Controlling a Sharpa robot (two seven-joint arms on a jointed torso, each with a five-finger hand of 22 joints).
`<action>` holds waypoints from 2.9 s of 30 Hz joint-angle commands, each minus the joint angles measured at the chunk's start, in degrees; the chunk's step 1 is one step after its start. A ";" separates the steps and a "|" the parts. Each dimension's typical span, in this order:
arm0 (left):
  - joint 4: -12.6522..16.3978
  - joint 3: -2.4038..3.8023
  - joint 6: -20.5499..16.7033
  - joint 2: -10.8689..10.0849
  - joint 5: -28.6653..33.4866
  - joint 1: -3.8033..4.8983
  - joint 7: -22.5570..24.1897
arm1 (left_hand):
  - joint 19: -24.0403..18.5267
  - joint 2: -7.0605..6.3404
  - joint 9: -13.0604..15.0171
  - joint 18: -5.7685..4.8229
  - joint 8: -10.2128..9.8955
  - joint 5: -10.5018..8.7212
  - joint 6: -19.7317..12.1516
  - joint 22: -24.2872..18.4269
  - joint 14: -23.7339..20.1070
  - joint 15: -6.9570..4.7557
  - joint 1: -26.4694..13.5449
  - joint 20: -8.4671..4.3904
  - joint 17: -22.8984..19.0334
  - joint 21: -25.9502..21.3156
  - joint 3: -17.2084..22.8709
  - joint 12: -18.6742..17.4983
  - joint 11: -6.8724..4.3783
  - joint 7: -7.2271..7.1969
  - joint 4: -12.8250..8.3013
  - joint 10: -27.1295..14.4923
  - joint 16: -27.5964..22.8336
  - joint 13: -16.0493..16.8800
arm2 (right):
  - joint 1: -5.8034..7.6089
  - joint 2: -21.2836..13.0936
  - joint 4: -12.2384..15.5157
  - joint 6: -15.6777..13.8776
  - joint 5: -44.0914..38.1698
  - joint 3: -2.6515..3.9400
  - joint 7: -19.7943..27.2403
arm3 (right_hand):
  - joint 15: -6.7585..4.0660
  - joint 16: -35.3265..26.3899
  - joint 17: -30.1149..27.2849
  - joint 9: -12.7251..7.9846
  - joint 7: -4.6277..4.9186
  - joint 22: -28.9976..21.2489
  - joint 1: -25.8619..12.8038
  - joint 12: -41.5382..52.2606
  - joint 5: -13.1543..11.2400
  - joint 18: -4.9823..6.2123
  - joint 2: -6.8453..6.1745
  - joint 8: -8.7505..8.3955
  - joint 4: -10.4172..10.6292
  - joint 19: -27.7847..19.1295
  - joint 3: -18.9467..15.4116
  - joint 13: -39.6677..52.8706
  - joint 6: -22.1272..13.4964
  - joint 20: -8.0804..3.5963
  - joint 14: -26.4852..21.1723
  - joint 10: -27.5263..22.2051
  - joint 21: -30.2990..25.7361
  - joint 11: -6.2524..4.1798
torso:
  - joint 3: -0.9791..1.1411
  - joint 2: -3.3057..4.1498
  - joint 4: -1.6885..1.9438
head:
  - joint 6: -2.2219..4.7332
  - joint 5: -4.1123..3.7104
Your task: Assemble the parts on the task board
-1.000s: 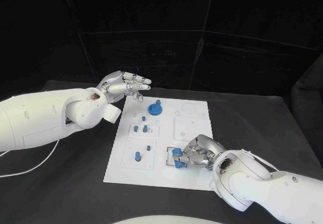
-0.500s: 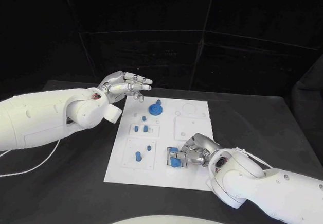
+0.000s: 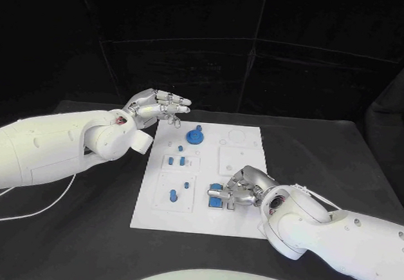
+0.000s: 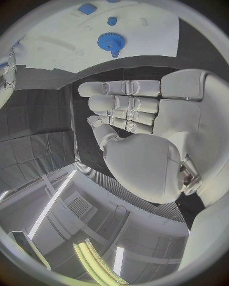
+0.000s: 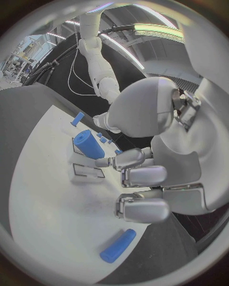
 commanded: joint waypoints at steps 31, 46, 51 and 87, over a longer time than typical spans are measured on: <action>-0.25 0.05 0.77 0.14 0.22 0.09 -0.07 | -0.22 0.31 -0.09 0.31 0.42 -0.04 0.01 -0.07 -0.30 0.05 -0.02 -0.01 -0.18 -0.34 0.02 0.40 -0.09 0.18 -0.44 -0.45 -0.21 0.00 | 0.08 0.42 -0.46 2.14 -7.28 0.01 4.97 | -0.86 1.02 7.49 3.49 -1.68 2.20 20.76 3.47 -0.18 -0.84 6.18 5.44 -11.91 1.35 3.78 3.30 2.37 -0.81 4.44 2.00 0.81 -1.57 | 0.01 0.04 0.01 | -0.17 -0.39; -0.20 0.05 0.78 0.07 0.22 0.09 -0.05 | -0.22 0.31 -0.09 0.31 0.42 -0.04 0.01 -0.07 -0.30 0.05 -0.02 -0.01 -0.18 -0.34 0.02 0.40 -0.09 0.18 -0.44 -0.45 -0.21 0.00 | 0.07 0.51 -0.53 -0.82 -10.01 0.01 7.58 | -0.98 1.05 7.62 3.79 -1.86 2.30 21.59 3.80 -0.10 -0.86 7.01 5.95 -12.70 1.37 3.96 3.62 2.29 -0.93 4.46 2.23 0.85 -1.73 | 0.04 0.06 -0.01 | -0.18 -0.37; -0.14 0.05 0.77 -0.04 0.22 0.09 -0.05 | -0.22 0.31 -0.09 0.31 0.42 -0.04 0.01 -0.07 -0.30 0.05 -0.02 -0.01 -0.18 -0.34 0.02 0.40 -0.09 0.18 -0.44 -0.45 -0.21 0.00 | 0.07 -1.10 0.24 -3.99 -6.47 0.01 12.43 | -0.64 1.03 7.64 3.45 -1.09 2.34 19.66 3.50 1.01 -0.89 7.48 5.06 -11.82 1.36 3.22 3.47 0.18 -0.78 4.47 2.07 0.85 -1.17 | 0.04 0.06 -0.01 | -0.17 -0.41; 0.10 -0.23 0.81 -0.56 0.22 -0.01 0.37 | -0.22 0.33 -0.09 0.30 0.48 -0.05 -0.01 -0.06 -0.30 0.04 0.02 -0.02 -0.27 -0.33 0.02 0.55 -0.07 0.20 -0.57 -0.50 -0.20 -0.01 | 0.04 -15.94 2.37 4.99 -9.10 -0.07 4.91 | 0.71 0.60 7.30 -1.66 0.45 2.19 14.63 -2.54 15.26 -0.78 7.68 -4.45 -8.38 1.10 -1.99 -0.52 1.50 0.70 4.37 -0.05 0.72 0.25 | 0.42 -0.41 -1.49 | -0.02 -1.54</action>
